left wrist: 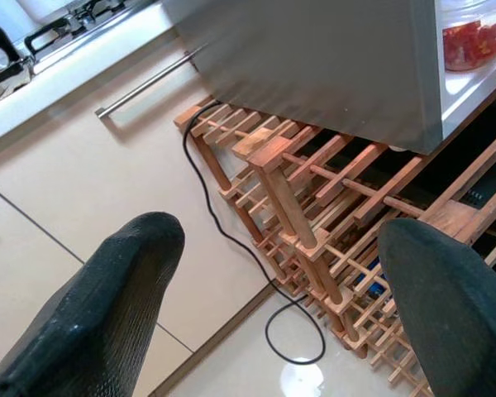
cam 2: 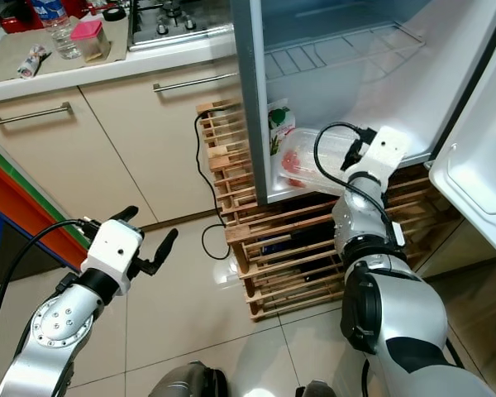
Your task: Restocking fridge
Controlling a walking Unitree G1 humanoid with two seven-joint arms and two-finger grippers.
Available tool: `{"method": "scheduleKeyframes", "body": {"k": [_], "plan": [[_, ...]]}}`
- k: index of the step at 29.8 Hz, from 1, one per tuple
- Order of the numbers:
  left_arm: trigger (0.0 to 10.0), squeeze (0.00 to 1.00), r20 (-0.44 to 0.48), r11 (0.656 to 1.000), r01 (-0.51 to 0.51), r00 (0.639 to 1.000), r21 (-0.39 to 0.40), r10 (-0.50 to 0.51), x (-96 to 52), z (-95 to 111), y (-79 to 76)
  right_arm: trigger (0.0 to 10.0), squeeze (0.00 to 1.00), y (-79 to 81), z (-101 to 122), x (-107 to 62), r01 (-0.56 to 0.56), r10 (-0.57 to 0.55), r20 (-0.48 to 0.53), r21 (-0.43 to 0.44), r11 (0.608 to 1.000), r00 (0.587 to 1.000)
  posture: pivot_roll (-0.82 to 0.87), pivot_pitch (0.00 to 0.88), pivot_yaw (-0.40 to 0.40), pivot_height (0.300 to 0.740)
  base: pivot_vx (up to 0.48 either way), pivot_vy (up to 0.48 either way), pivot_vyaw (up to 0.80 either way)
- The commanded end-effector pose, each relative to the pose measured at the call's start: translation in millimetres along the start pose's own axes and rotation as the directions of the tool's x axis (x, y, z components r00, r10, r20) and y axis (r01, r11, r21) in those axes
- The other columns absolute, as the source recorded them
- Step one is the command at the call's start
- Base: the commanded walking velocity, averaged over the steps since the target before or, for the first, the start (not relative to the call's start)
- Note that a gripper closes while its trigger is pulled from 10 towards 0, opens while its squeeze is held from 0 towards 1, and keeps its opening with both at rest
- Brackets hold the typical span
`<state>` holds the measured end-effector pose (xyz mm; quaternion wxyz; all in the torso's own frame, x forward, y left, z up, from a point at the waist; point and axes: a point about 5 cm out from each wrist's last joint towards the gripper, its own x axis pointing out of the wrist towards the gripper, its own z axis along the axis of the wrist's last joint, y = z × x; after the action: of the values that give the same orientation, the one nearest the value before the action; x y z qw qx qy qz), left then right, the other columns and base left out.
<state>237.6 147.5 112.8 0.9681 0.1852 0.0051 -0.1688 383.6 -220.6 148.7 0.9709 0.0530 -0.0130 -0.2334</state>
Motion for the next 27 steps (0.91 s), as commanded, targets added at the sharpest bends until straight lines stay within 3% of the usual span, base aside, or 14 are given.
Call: {"method": "scheduleKeyframes", "body": {"k": [1,5,6,7,13,15,18,22,24,27], "plan": [[10.0,0.0,0.005,1.0,-0.009,1.0,0.012,0.009,1.0,1.9,-0.4,10.0,1.0,4.0,7.1,1.6,-0.008,0.008,0.03,-0.018,1.0,1.0,0.12,0.108,0.118,0.715,0.0,0.0,0.0],[10.0,0.0,0.013,1.0,-0.015,1.0,0.007,0.015,3.1,3.2,-2.0,10.0,1.0,6.6,16.6,3.3,0.001,0.006,0.086,-0.082,0.997,0.996,0.12,0.106,0.11,0.715,0.0,0.0,0.0],[10.0,0.0,0.015,1.0,-0.016,1.0,0.006,0.016,4.2,3.6,-1.9,10.0,0.64,9.2,22.1,4.0,0.0,0.012,0.115,-0.1,0.995,0.993,0.11,0.105,0.109,0.715,0.0,0.0,0.0],[10.0,0.0,0.019,1.0,-0.018,1.0,-0.002,0.018,6.1,4.1,-2.2,10.0,0.0,11.8,28.1,4.7,-0.003,0.018,0.145,-0.108,0.994,0.989,0.1,0.102,0.106,0.715,0.0,0.0,0.0],[10.0,0.0,0.036,0.999,0.012,0.999,-0.051,-0.01,16.8,8.2,-6.9,10.0,0.0,15.0,52.8,6.5,0.015,0.015,0.278,-0.106,0.994,0.96,0.08,0.088,0.086,0.715,0.0,0.0,0.0],[10.0,0.0,0.064,0.997,0.028,0.998,-0.073,-0.023,26.8,14.8,-8.4,10.0,0.0,4.8,67.9,5.6,0.061,-0.022,0.377,-0.093,0.994,0.926,0.06,0.07,0.061,0.715,0.0,0.0,0.0],[10.0,0.0,0.079,0.996,0.015,0.997,-0.091,-0.008,36.8,19.3,-6.7,10.0,0.0,-8.4,75.6,-0.6,0.084,-0.034,0.444,-0.092,0.992,0.895,0.04,0.062,0.047,0.715,0.0,0.0,0.0],[10.0,0.0,0.061,0.994,0.002,0.998,-0.113,0.005,45.7,17.0,-6.9,10.0,0.0,-21.3,57.9,-16.5,0.104,-0.031,0.429,-0.146,0.984,0.903,0.0,0.012,0.0,0.715,0.0,0.0,0.0],[10.0,0.0,0.063,0.99,-0.009,0.998,-0.141,0.018,48.1,17.7,-6.1,10.0,0.0,-27.5,35.4,-36.7,0.102,-0.029,0.369,-0.182,0.978,0.929,0.0,0.0,-0.019,0.715,0.0,0.0,0.0],[10.0,0.0,0.068,0.983,-0.029,0.997,-0.181,0.042,51.1,19.8,-4.0,10.0,0.0,-35.3,23.1,-63.7,0.077,0.007,0.34,-0.232,0.97,0.94,-0.02,0.0,-0.048,0.715,0.0,0.0,0.0]]}}
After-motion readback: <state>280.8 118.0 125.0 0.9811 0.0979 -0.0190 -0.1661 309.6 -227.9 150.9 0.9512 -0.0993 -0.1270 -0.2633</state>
